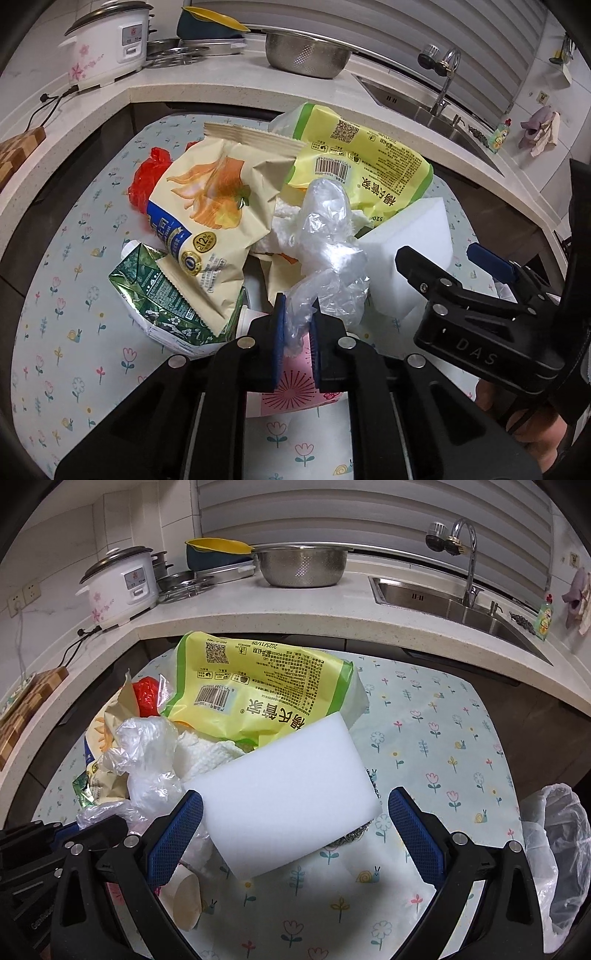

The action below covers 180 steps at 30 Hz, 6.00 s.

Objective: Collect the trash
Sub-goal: 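Close the left tool on the plastic bag while the right tool grasps the white sponge, then carry the plastic bag and white sponge in both tools over the trash bin, then open both tools to drop the bag and sponge into the bin, then move both tools back over the trash pile on the table, then grasp the pink paper cup with the left tool while the right tool grasps the steel wool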

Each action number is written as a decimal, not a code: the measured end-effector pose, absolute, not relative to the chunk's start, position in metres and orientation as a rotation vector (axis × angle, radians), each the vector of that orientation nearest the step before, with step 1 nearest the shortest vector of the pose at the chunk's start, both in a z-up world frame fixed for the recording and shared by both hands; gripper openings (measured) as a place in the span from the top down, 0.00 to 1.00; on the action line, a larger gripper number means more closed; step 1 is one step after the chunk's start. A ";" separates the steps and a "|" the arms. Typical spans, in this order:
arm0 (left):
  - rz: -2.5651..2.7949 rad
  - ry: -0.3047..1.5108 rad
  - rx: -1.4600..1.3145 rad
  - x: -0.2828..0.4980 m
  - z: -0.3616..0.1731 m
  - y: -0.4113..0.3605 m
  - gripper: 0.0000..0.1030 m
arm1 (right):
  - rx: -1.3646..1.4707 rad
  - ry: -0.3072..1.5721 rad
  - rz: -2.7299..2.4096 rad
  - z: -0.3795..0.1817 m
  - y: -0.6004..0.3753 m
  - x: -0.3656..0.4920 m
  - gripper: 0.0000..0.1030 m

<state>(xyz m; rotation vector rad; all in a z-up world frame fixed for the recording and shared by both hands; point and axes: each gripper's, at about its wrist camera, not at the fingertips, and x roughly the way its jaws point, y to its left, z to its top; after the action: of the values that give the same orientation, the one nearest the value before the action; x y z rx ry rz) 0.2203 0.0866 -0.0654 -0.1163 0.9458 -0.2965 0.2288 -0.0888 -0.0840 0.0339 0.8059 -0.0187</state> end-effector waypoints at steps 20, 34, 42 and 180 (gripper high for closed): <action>-0.251 0.938 -0.080 0.233 -0.074 0.098 0.89 | 0.658 0.917 -0.005 -0.111 -0.116 0.238 0.07; -0.297 0.946 -0.062 0.232 -0.076 0.086 0.89 | 0.674 0.895 -0.072 -0.115 -0.121 0.246 0.64; -0.319 0.930 -0.045 0.216 -0.064 0.071 0.89 | 0.675 0.855 -0.073 -0.105 -0.140 0.217 0.71; -0.287 1.018 -0.014 0.200 -0.117 0.075 0.10 | 0.324 0.824 -0.242 -0.083 -0.136 0.173 0.28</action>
<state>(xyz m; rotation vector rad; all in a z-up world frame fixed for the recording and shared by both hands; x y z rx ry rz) 0.1998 0.0755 -0.1169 -0.0137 1.0185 -0.2871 0.1726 -0.1364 -0.0833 0.3240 0.8240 -0.2416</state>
